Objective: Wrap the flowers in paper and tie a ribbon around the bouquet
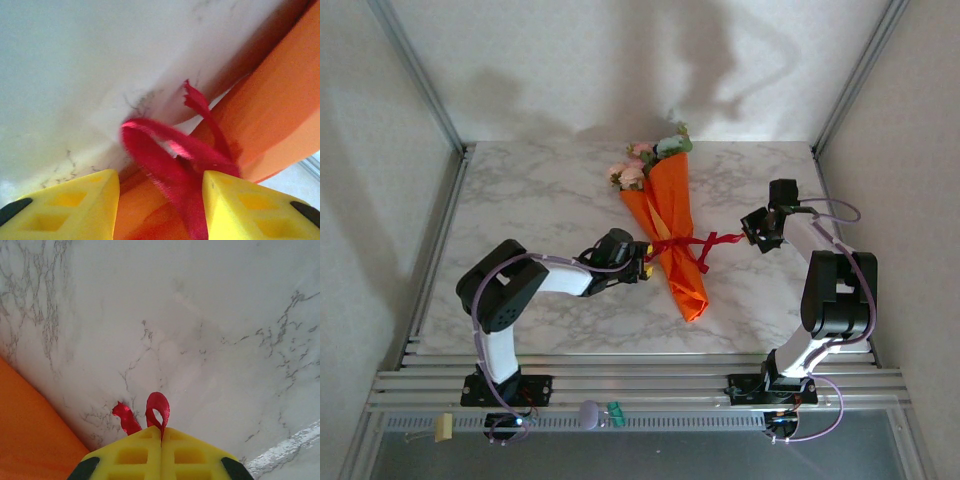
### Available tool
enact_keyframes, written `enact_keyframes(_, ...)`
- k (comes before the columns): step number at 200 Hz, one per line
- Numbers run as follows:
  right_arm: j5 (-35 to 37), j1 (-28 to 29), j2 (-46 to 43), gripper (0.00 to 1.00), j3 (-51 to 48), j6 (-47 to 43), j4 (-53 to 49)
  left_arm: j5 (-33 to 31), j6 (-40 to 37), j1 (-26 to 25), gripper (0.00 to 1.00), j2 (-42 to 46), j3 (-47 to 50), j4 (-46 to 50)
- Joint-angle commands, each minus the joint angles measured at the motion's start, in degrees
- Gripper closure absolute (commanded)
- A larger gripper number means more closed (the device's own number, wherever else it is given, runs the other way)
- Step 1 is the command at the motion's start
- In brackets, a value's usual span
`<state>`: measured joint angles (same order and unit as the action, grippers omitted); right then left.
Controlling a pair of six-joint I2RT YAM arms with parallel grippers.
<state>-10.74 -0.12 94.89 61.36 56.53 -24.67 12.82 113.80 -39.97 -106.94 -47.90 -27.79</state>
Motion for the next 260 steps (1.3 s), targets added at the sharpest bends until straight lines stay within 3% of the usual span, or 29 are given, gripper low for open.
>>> enact_keyframes(1,-1.1,0.4,-1.3,1.0,-0.1,0.2,-0.1,-2.0,24.4,0.3,0.58,-0.1,0.4,-1.7)
enact_keyframes(61,-1.1,0.5,-1.6,1.0,-0.6,0.2,-0.2,0.6,23.2,0.2,0.62,-3.8,-3.2,-3.0)
enact_keyframes(102,-1.2,0.7,-1.5,1.0,-0.9,0.6,0.3,1.0,23.0,0.2,0.48,-4.4,-4.8,-0.2)
enact_keyframes(151,-1.1,0.9,-1.5,1.0,-0.8,0.7,0.3,1.9,23.2,0.1,0.47,-6.8,-8.7,0.8)
enact_keyframes(175,-1.1,0.9,-1.5,1.0,-0.9,0.8,0.3,2.0,23.2,0.1,0.68,-7.8,-9.3,0.5)
enact_keyframes(193,-0.9,0.9,-1.6,1.0,-0.9,0.9,0.3,0.3,23.3,0.1,1.0,-6.9,-8.2,0.8)
enact_keyframes(260,2.3,0.9,-0.6,1.0,-0.5,0.2,-0.1,0.6,11.8,5.0,1.0,3.6,-1.5,11.3)
